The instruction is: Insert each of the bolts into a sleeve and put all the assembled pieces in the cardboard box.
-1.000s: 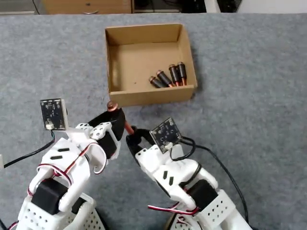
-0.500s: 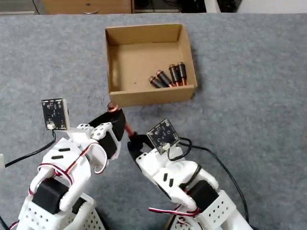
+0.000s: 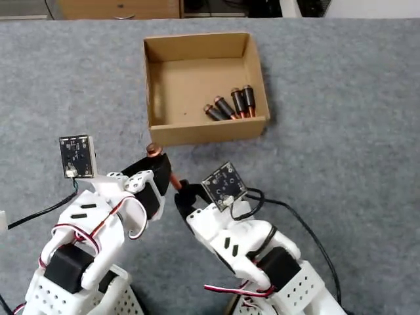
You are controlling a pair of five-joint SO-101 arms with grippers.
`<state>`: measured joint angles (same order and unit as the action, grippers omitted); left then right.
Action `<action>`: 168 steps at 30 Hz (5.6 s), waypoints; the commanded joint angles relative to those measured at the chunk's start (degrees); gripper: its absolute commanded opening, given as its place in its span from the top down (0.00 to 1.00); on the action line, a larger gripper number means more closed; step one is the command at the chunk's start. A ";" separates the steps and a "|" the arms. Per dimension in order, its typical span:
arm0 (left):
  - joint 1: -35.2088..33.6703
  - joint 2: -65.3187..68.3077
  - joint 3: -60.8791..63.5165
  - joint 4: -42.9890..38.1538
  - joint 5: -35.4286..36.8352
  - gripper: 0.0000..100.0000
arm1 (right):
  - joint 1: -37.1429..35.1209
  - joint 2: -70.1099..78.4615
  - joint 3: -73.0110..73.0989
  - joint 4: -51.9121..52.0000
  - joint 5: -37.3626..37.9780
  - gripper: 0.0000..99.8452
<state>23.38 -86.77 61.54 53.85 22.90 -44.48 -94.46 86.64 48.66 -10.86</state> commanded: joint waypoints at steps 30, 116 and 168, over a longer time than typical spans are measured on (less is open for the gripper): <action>1.67 -0.84 -4.13 8.35 0.79 0.98 | -2.51 -1.54 -7.96 1.32 3.08 1.00; 0.97 -17.19 1.05 27.08 0.70 0.98 | 32.13 148.00 -139.91 8.00 7.30 1.00; -25.32 -16.84 -2.11 25.41 -18.81 0.98 | 34.07 45.32 -87.60 46.42 8.18 0.76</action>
<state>0.26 -103.65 57.67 81.19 4.62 -11.96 -36.35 -21.32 100.00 -2.95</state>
